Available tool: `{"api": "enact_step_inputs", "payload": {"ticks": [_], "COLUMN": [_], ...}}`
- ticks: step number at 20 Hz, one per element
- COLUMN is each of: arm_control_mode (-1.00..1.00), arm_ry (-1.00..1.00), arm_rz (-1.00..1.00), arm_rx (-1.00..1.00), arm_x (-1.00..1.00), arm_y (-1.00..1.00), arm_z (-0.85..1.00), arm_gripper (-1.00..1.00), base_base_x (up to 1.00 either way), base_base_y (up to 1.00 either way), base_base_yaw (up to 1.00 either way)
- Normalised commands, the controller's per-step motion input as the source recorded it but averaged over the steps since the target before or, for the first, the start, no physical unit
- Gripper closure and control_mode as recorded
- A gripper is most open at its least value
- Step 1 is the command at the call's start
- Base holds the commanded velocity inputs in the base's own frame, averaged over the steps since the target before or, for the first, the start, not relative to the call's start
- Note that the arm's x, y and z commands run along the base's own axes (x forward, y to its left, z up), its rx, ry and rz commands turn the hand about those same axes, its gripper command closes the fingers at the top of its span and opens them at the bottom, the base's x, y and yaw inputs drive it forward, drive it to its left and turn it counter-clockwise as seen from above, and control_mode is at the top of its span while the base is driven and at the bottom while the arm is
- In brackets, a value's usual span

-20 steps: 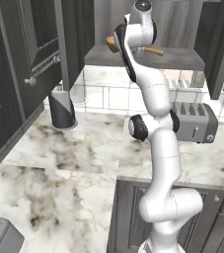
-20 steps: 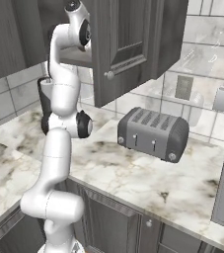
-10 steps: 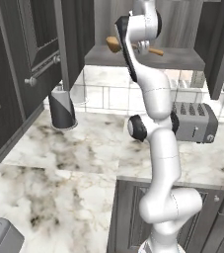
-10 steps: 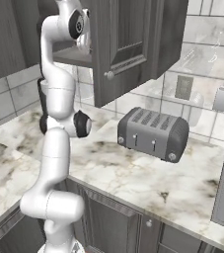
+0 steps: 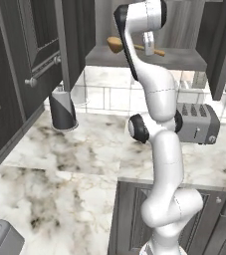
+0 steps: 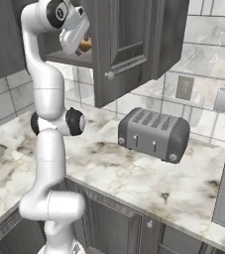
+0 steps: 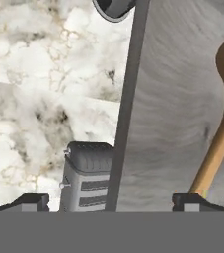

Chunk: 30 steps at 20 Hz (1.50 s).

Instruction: Organize the utensils by type. Pick up the wooden spoons from the counter and place them in the open cabinet. Then pick up the metallic utensils from the counter and place them in the open drawer.

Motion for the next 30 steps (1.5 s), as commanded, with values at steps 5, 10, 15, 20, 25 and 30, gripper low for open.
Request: {"api": "enact_step_inputs", "payload": {"ticks": [5,10,15,20,25,30], "arm_control_mode": [-1.00,-1.00,-1.00,-1.00,-1.00,-1.00], "arm_ry": [-0.13,-0.03,-0.05,0.00,0.00,0.04], "arm_rz": [-0.20,-0.22,-0.26,-0.29,-0.30,-0.29], "arm_rx": [0.00,0.00,0.00,0.00,-0.04,-0.11], "arm_x": [-1.00,-1.00,-1.00,-1.00,-1.00,-1.00], "arm_y": [0.00,0.05,0.11,0.14,0.28,0.39], "arm_z": [-0.57,-0.81,-0.98,-1.00,-1.00,-0.99], "arm_gripper": [-1.00,-1.00,-1.00,-1.00,-1.00,-1.00], "base_base_x": [0.00,0.00,0.00,0.00,0.00,0.00], "base_base_y": [0.00,0.00,0.00,0.00,0.00,0.00], "base_base_yaw": [0.00,0.00,0.00,0.00,0.00,0.00]}}
